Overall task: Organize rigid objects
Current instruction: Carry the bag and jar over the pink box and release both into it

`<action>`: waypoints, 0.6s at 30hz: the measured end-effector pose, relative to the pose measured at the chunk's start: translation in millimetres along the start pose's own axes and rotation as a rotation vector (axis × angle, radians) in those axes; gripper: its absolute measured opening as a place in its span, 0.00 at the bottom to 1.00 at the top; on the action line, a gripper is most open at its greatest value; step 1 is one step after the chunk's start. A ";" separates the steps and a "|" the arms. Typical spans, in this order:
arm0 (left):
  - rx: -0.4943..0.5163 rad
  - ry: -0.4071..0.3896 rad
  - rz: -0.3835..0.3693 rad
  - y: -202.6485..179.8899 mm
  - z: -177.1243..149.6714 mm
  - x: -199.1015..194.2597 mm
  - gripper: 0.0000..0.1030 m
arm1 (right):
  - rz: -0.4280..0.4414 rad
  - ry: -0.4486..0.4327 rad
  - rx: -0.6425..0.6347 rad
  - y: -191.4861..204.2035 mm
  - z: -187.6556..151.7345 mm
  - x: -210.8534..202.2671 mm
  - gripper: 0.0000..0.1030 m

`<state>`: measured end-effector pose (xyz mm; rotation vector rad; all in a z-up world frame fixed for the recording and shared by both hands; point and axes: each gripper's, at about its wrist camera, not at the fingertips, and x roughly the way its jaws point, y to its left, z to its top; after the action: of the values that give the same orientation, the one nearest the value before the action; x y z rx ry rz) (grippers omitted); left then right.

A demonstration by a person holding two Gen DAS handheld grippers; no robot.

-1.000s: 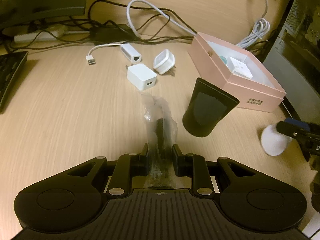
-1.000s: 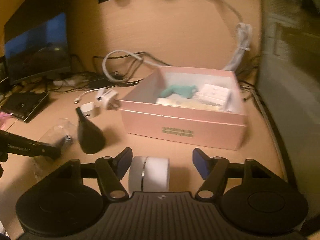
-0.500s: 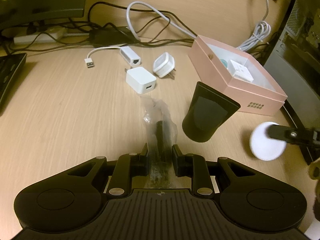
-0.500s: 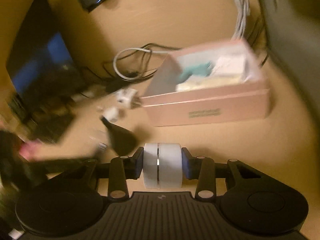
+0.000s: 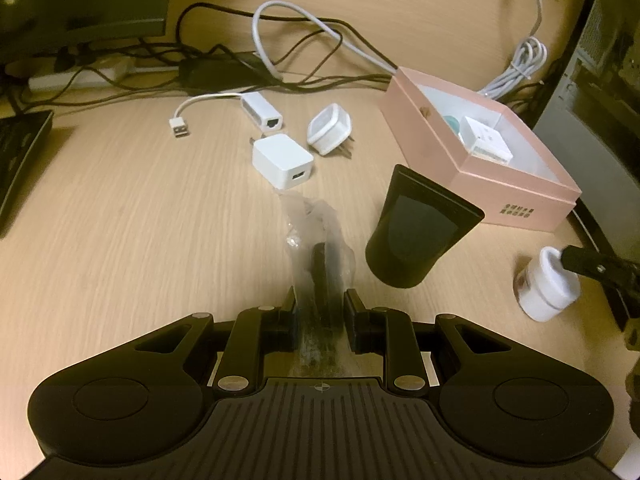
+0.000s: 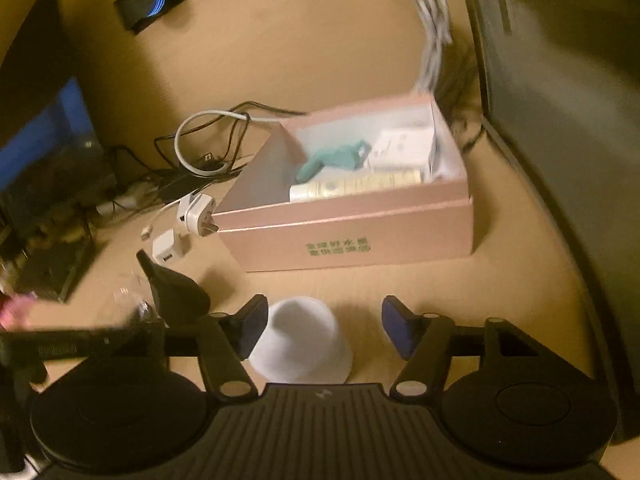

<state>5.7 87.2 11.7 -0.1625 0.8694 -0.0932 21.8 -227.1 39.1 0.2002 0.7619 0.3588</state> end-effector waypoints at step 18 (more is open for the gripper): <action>0.043 0.037 0.005 -20.3 -23.4 -16.6 0.25 | -0.196 -0.066 -0.426 65.9 -33.4 -1.4 0.80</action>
<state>-23.1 67.3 13.1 -0.1187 0.9037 -0.1100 -18.8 -165.4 36.5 -0.2607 0.6183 0.3185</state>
